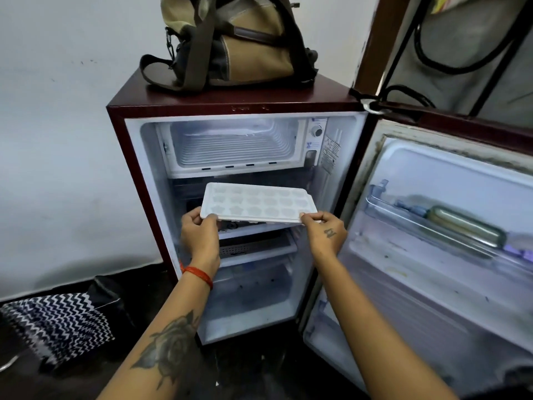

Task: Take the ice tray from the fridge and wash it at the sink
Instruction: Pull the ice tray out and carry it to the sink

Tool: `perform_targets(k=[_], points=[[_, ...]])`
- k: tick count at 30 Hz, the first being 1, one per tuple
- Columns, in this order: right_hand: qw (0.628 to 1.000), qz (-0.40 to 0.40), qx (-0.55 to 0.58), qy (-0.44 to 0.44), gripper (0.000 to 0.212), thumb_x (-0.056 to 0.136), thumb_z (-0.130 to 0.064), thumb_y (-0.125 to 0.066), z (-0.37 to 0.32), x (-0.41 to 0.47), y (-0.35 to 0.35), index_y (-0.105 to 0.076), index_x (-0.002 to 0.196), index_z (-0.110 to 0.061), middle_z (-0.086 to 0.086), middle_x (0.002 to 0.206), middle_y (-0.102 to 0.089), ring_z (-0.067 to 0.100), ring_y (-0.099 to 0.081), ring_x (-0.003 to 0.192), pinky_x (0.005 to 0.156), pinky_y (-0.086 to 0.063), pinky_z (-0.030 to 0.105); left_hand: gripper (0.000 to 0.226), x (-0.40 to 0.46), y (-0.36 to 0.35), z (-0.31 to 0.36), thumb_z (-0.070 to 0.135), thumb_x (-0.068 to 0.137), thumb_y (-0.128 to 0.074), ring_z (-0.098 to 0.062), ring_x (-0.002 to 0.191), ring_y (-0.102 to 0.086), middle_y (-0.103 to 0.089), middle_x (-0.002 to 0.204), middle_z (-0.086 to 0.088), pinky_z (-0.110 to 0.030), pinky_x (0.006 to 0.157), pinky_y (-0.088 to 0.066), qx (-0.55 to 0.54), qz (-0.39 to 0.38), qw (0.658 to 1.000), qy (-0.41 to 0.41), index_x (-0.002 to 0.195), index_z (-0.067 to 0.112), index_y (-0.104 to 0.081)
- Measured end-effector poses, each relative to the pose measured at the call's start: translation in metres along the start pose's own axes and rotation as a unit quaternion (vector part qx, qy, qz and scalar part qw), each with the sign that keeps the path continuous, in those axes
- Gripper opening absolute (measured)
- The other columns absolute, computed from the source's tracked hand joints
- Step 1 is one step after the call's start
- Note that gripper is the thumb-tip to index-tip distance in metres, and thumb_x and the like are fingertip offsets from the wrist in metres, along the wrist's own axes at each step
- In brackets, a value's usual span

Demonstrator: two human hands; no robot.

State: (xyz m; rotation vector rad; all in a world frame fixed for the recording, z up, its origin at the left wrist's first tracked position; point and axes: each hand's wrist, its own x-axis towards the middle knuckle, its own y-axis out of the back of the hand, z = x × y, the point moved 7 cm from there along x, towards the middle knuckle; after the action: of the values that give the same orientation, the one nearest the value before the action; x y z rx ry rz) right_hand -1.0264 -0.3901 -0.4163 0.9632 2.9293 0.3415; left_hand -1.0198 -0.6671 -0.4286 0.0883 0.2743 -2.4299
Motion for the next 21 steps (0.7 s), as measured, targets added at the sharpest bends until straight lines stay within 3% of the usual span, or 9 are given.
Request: perform_targets(k=[4,8,12,17,21], points=[[0.999,0.013,0.019,-0.033,0.013,0.072,-0.018,-0.077,0.015,-0.012,0.031,-0.070,0.083,-0.017,-0.001,0.086,-0.065,0.016,-0.059,0.082,0.069,-0.042,0.020,0.019,-0.022,-0.003,-0.008,0.009,0.086,-0.064,-0.020,0.088,-0.061,-0.056,0.090,0.000,-0.032,0.077,-0.055,-0.003,-0.012,1.000,0.014,0.097,0.010,-0.048],[0.996,0.035,0.065,-0.051,0.031,0.070,-0.008,-0.078,0.029,-0.021,0.063,-0.064,0.095,-0.019,-0.001,0.094,-0.065,0.014,-0.060,0.082,0.073,-0.044,0.021,0.021,-0.037,-0.006,-0.027,0.010,0.083,-0.067,-0.023,0.090,-0.062,-0.057,0.087,0.003,-0.041,0.085,-0.054,0.035,-0.033,0.998,0.034,0.094,0.014,-0.049],[0.991,0.049,0.092,-0.080,0.042,0.072,-0.005,-0.076,0.049,-0.029,0.100,-0.063,0.111,-0.014,-0.001,0.100,-0.064,0.016,-0.060,0.089,0.080,-0.049,0.026,0.020,-0.064,-0.016,-0.042,0.007,0.080,-0.064,-0.028,0.097,-0.063,-0.060,0.100,-0.007,-0.045,0.087,-0.054,0.065,-0.059,0.995,0.052,0.090,0.018,-0.049],[0.984,0.092,0.099,-0.116,0.031,0.080,-0.013,-0.071,0.074,-0.036,0.158,-0.067,0.110,-0.010,0.002,0.102,-0.067,0.018,-0.062,0.090,0.084,-0.051,0.030,0.017,-0.112,-0.036,-0.053,0.001,0.083,-0.061,-0.023,0.090,-0.062,-0.061,0.095,-0.005,-0.038,0.080,-0.055,0.046,-0.101,0.992,0.058,0.093,0.011,-0.052],[0.985,0.089,0.079,-0.122,0.010,0.085,-0.017,-0.065,0.092,-0.051,0.212,-0.069,0.092,-0.011,0.000,0.089,-0.068,0.017,-0.059,0.080,0.068,-0.044,0.024,0.017,-0.159,-0.048,-0.062,0.002,0.082,-0.061,-0.026,0.091,-0.062,-0.059,0.087,0.002,-0.041,0.082,-0.055,0.060,-0.131,0.988,0.064,0.093,0.012,-0.052]])
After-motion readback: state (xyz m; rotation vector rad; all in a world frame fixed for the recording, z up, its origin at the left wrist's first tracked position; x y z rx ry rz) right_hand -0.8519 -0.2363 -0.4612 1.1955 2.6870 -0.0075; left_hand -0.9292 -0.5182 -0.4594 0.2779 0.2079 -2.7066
